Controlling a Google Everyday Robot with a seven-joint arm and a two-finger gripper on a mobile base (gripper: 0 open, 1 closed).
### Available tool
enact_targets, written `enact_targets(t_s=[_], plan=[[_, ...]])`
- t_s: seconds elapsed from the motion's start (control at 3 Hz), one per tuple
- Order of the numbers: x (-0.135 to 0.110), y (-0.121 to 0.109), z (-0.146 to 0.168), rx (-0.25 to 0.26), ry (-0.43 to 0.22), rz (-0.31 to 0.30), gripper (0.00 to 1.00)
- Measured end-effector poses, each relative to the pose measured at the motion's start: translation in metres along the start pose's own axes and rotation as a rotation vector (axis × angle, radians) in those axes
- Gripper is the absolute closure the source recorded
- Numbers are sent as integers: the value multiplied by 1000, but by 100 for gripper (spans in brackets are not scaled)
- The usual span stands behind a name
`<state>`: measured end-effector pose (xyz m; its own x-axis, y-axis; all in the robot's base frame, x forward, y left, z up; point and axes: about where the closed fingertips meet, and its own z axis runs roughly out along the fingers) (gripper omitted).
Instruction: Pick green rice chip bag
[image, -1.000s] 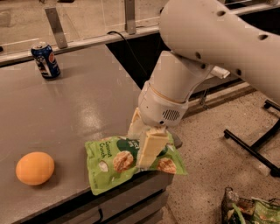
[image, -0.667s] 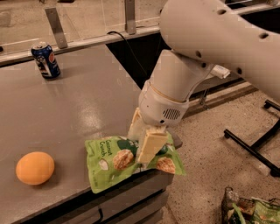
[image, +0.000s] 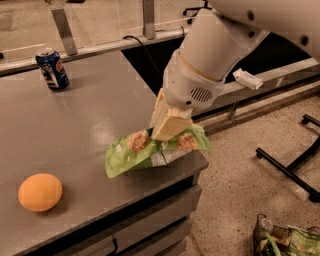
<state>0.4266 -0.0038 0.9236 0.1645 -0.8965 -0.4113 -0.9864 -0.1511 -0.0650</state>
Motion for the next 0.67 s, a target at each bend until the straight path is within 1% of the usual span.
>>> enact_targets(t_s=[0.33,0.67], plan=[[4,-20,-35,69,6,15,100],[0,-22,-41,88,-1,9,100]])
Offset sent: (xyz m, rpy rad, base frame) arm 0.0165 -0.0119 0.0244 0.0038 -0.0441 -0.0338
